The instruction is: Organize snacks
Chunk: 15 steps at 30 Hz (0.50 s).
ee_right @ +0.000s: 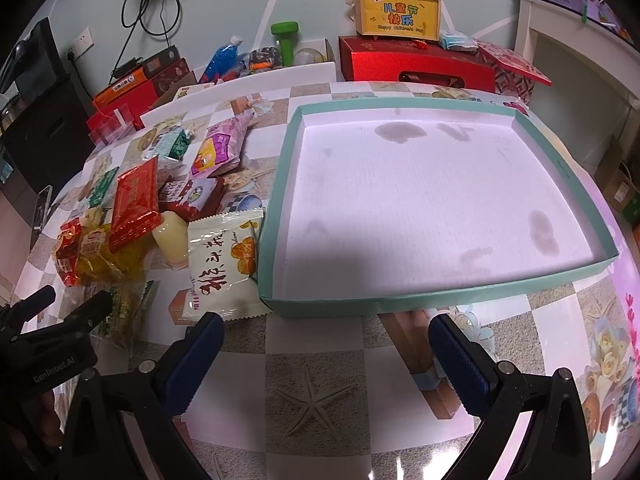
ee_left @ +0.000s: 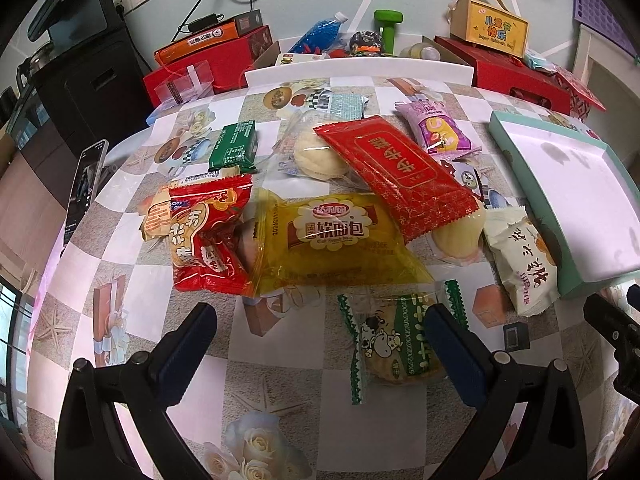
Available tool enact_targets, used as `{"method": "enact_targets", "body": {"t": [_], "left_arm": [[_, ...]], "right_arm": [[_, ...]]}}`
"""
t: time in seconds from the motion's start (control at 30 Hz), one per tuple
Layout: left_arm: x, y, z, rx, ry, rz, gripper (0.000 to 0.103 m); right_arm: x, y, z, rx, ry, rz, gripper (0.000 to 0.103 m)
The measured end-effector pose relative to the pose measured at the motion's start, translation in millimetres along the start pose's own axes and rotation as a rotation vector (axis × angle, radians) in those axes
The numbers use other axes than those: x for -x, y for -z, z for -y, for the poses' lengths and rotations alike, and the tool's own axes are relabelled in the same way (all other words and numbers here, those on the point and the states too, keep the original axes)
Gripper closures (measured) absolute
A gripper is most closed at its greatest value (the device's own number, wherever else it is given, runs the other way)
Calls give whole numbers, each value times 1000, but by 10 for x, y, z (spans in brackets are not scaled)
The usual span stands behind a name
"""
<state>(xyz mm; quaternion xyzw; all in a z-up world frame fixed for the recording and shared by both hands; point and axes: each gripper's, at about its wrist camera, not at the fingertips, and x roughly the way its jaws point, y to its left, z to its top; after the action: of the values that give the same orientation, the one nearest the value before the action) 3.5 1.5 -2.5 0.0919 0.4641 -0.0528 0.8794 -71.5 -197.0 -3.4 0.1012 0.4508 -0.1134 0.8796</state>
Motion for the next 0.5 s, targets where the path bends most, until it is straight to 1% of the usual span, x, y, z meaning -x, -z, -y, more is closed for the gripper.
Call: {"method": "enact_targets", "body": {"t": [0.27,0.5], "left_arm": [[12,1,-30,8,21,4,0],[7,2,-9,-1,18,5,0]], "right_arm": [[-13,6,-4,-2,-4,-5,0],[-16,8,15,-12,8,-7,0]]}}
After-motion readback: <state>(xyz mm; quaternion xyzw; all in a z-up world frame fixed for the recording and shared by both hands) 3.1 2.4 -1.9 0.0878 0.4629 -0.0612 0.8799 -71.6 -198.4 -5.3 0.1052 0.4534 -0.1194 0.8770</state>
